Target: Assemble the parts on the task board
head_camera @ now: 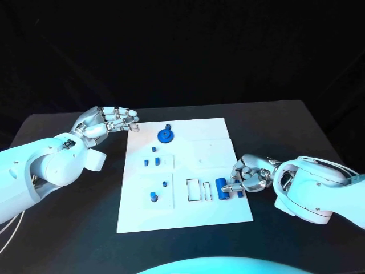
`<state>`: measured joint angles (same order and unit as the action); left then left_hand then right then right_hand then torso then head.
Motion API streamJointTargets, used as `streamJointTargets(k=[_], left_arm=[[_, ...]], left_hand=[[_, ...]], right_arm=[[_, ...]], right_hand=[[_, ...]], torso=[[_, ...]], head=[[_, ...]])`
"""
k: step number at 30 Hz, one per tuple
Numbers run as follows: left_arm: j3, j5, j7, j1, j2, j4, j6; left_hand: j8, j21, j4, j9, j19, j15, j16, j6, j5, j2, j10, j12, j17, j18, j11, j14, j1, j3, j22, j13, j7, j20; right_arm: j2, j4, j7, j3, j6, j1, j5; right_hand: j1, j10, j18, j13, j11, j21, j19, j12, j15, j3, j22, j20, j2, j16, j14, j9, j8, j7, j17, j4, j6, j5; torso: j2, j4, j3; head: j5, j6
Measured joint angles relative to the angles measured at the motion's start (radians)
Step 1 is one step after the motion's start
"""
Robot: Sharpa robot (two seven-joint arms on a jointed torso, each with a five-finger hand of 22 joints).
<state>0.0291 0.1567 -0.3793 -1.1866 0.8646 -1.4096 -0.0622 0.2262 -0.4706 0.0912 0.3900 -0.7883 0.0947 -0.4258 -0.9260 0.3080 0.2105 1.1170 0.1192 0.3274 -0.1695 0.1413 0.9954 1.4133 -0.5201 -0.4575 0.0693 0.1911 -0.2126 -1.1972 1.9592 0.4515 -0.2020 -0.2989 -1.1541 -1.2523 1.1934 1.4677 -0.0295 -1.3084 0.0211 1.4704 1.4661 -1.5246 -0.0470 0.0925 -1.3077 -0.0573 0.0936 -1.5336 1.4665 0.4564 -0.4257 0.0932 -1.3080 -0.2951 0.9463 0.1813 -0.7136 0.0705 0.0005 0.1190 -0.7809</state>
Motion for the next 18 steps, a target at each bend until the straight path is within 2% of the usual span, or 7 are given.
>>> streamJointTargets(k=[5, 13, 14, 15, 16, 18], left_arm=[[0.000, 0.000, 0.000, 0.000, 0.001, 0.000, 0.000], [0.000, 0.000, 0.001, 0.000, 0.002, -0.001, 0.001], [0.000, 0.000, 0.001, 0.000, 0.002, -0.001, 0.001], [0.000, 0.000, 0.001, 0.000, 0.002, -0.001, 0.001], [0.000, 0.000, 0.001, 0.000, 0.003, -0.001, 0.001], [0.000, 0.000, 0.001, 0.000, 0.003, -0.001, 0.002]], left_hand=[[0.000, 0.000, 0.003, 0.000, 0.000, 0.000, 0.000, 0.000, 0.000, 0.004, 0.000, 0.000, 0.002, 0.000, 0.000, 0.000, -0.004, 0.003, 0.001, 0.000, 0.000, 0.000], [0.000, 0.000, 0.003, 0.000, 0.000, 0.000, 0.000, 0.000, 0.000, 0.004, 0.000, 0.000, 0.002, 0.000, 0.000, 0.000, -0.004, 0.003, 0.001, 0.001, 0.000, 0.000], [0.000, 0.000, 0.003, 0.000, 0.000, 0.000, 0.000, 0.000, 0.000, 0.004, 0.000, 0.000, 0.002, 0.000, 0.000, 0.000, -0.004, 0.003, 0.001, 0.001, 0.000, 0.000], [0.000, 0.000, 0.003, 0.000, 0.000, 0.000, 0.000, 0.000, 0.000, 0.004, 0.000, 0.000, 0.002, 0.000, 0.000, 0.000, -0.004, 0.003, 0.001, 0.001, 0.000, 0.000], [0.000, 0.000, 0.003, 0.000, 0.000, 0.000, 0.000, 0.000, 0.000, 0.004, 0.000, 0.000, 0.002, 0.000, 0.000, 0.000, -0.004, 0.003, 0.001, 0.001, 0.000, 0.000], [0.000, 0.000, 0.003, 0.000, 0.000, 0.000, 0.000, 0.000, 0.000, 0.004, 0.000, 0.000, 0.002, 0.000, 0.000, 0.000, -0.004, 0.003, 0.001, 0.001, 0.000, 0.000]], right_arm=[[0.027, -0.007, 0.014, 0.000, 0.002, 0.016, -0.008], [0.069, -0.022, 0.025, 0.008, -0.003, 0.032, -0.023], [0.074, -0.025, 0.026, 0.008, -0.005, 0.033, -0.026], [0.076, -0.026, 0.027, 0.009, -0.006, 0.034, -0.027], [0.081, -0.030, 0.028, 0.009, -0.008, 0.036, -0.030], [0.086, -0.034, 0.030, 0.009, -0.011, 0.038, -0.034]], right_hand=[[-0.004, 0.001, 0.000, 0.000, -0.001, 0.002, 0.000, 0.000, 0.000, 0.000, 0.000, 0.000, 0.004, -0.004, 0.000, 0.003, 0.000, 0.000, 0.000, 0.000, 0.000, 0.000], [-0.004, 0.001, 0.000, 0.000, -0.001, 0.002, 0.000, 0.000, 0.000, 0.003, 0.000, 0.000, 0.004, -0.003, 0.000, 0.014, -0.011, -0.004, 0.000, -0.003, 0.012, 0.000], [-0.004, 0.001, 0.000, 0.000, -0.001, 0.002, 0.000, 0.000, 0.000, 0.003, 0.000, 0.000, 0.004, -0.003, 0.000, 0.030, -0.011, -0.004, 0.000, -0.003, 0.012, 0.000], [-0.004, 0.001, 0.000, 0.000, -0.001, 0.002, 0.000, 0.000, 0.000, 0.003, 0.000, 0.000, 0.004, -0.003, 0.000, 0.076, -0.011, -0.004, 0.000, -0.003, 0.011, 0.000], [-0.004, 0.001, 0.000, 0.000, -0.001, 0.002, 0.000, 0.000, 0.000, 0.003, 0.000, 0.000, 0.004, -0.003, 0.000, 0.139, -0.010, -0.002, 0.000, -0.003, 0.009, 0.000], [-0.004, -0.002, 0.000, 0.000, -0.005, 0.002, 0.000, 0.000, 0.000, 0.003, 0.000, 0.000, 0.004, -0.003, 0.000, 0.202, -0.010, -0.002, 0.000, -0.003, 0.009, 0.000]], torso=[[0.000, -0.0008, 0.0002], [0.000, -0.0009, 0.0012], [0.000, -0.0008, 0.0012], [0.000, -0.0008, 0.0012], [0.000, -0.0008, 0.0012], [0.000, -0.0006, 0.0006]], head=[[-0.003, -0.002], [-0.005, -0.006], [-0.005, -0.007], [-0.005, -0.007], [-0.005, -0.007], [-0.004, -0.009]])
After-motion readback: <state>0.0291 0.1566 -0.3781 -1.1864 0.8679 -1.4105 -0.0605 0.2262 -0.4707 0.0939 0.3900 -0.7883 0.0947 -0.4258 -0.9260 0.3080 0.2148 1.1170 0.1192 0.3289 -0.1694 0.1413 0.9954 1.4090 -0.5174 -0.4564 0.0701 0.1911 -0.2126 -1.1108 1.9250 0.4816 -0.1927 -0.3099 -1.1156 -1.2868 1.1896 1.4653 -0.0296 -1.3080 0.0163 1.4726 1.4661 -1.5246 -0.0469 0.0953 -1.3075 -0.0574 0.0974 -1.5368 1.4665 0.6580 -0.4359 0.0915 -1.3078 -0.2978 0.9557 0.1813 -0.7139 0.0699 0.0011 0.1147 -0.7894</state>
